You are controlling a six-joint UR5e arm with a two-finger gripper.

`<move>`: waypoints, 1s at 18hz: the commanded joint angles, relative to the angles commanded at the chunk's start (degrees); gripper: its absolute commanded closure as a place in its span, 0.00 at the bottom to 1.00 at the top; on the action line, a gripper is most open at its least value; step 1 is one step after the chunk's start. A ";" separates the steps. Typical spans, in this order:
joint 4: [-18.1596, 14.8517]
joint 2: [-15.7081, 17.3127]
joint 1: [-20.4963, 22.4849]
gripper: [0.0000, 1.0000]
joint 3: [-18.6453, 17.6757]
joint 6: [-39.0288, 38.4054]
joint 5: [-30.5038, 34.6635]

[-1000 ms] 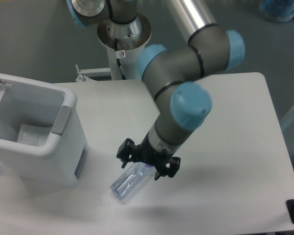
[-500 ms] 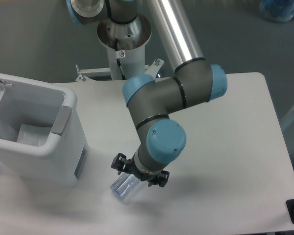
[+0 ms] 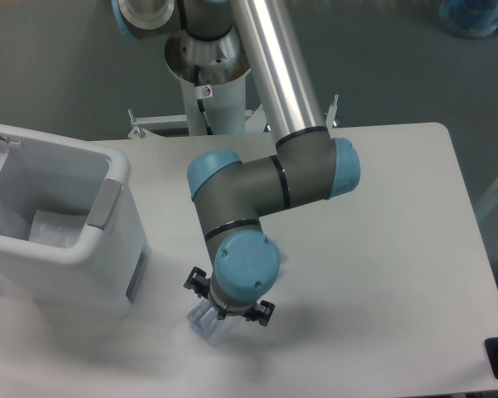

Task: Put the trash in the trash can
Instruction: 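Close the gripper around the bottle's cap end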

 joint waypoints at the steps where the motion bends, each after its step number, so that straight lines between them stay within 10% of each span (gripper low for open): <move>1: 0.00 -0.44 -0.27 0.00 0.00 0.00 0.52; 18: 4.13 -5.28 -3.26 0.00 0.09 -0.88 6.67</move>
